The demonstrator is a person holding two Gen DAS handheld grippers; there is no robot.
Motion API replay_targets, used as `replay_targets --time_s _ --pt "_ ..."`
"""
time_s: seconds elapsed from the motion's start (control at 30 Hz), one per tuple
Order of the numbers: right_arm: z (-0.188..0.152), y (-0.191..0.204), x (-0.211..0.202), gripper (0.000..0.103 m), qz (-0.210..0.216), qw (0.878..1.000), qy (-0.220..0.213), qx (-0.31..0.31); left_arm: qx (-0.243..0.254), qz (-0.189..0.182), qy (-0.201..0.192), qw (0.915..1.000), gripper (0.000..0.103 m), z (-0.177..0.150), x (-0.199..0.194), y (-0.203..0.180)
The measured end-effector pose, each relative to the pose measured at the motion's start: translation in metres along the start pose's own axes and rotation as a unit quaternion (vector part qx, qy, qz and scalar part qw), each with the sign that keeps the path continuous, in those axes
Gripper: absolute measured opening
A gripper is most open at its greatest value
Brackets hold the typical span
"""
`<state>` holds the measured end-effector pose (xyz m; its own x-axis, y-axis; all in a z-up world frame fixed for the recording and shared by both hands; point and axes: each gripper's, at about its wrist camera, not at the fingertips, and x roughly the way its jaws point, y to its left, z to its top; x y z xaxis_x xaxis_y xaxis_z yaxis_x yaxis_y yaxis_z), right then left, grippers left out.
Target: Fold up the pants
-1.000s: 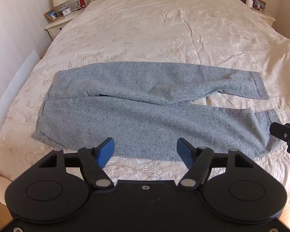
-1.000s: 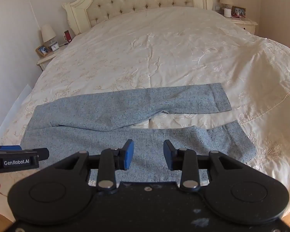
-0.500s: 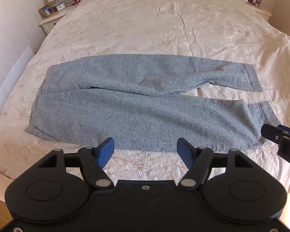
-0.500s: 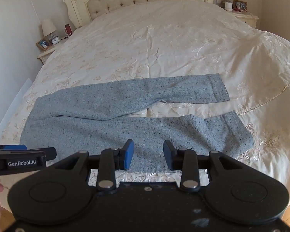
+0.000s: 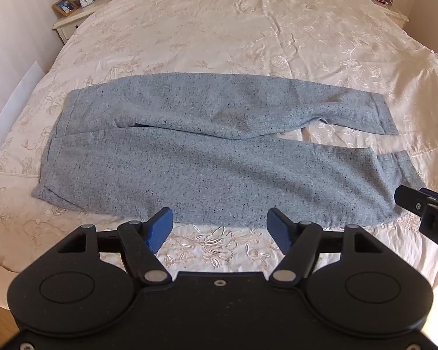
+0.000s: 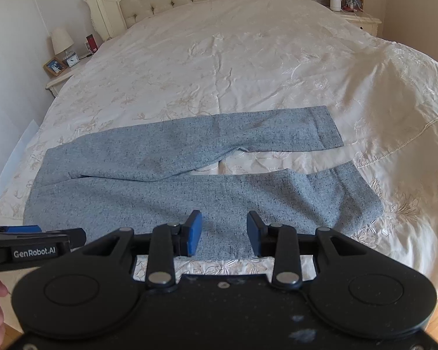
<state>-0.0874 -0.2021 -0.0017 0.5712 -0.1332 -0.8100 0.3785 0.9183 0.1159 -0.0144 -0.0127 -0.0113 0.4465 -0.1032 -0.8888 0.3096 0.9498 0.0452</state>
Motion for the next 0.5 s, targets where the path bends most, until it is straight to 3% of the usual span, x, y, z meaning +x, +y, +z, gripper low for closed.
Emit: replay_targets --time_s 0.5 --pt "0.000 0.020 0.009 0.037 -0.007 1.000 0.006 -0.002 0.002 -0.004 0.011 0.9999 0.072 0.005 0.008 0.018"
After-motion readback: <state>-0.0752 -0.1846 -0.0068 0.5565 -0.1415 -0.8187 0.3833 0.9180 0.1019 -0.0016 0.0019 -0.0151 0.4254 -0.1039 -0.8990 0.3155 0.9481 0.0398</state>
